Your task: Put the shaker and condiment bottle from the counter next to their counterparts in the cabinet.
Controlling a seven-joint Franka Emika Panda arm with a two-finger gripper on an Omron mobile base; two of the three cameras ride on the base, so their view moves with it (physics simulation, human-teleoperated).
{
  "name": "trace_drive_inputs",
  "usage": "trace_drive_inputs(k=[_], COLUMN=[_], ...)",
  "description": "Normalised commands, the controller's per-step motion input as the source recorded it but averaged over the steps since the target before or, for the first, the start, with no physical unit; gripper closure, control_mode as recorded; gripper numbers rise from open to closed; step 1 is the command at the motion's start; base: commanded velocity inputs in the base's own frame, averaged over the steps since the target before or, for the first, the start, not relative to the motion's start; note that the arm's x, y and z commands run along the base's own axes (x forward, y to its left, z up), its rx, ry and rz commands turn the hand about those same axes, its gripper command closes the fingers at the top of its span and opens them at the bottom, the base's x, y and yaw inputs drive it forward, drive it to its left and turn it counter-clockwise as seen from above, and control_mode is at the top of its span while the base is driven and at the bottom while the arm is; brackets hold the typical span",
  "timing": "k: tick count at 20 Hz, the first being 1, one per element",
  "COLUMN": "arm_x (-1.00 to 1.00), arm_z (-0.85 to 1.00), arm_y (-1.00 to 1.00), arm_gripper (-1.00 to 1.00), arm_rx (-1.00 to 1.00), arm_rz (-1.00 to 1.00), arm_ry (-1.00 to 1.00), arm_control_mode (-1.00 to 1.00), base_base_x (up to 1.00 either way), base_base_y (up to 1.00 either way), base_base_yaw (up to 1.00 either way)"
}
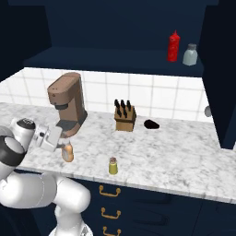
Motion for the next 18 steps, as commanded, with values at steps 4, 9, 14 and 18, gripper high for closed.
trace_drive_inputs(k=[4, 9, 14, 18], arm_x=[0.00, 0.00, 0.00, -0.05], arm_z=[-0.16, -0.14, -0.03, 0.00], arm_y=[0.00, 0.00, 0.00, 0.00], arm_gripper=[-1.00, 1.00, 1.00, 1.00], arm_rx=[0.00, 0.00, 0.00, 0.00], arm_rz=[0.00, 0.00, 0.00, 0.00], arm_ry=[0.00, 0.00, 0.02, 0.00], arm_control_mode=[-1.00, -1.00, -1.00, -1.00], base_base_x=[0.00, 0.00, 0.00, 0.00], base_base_y=[0.00, 0.00, 0.00, 0.00], base_base_yaw=[0.00, 0.00, 0.00, 0.00])
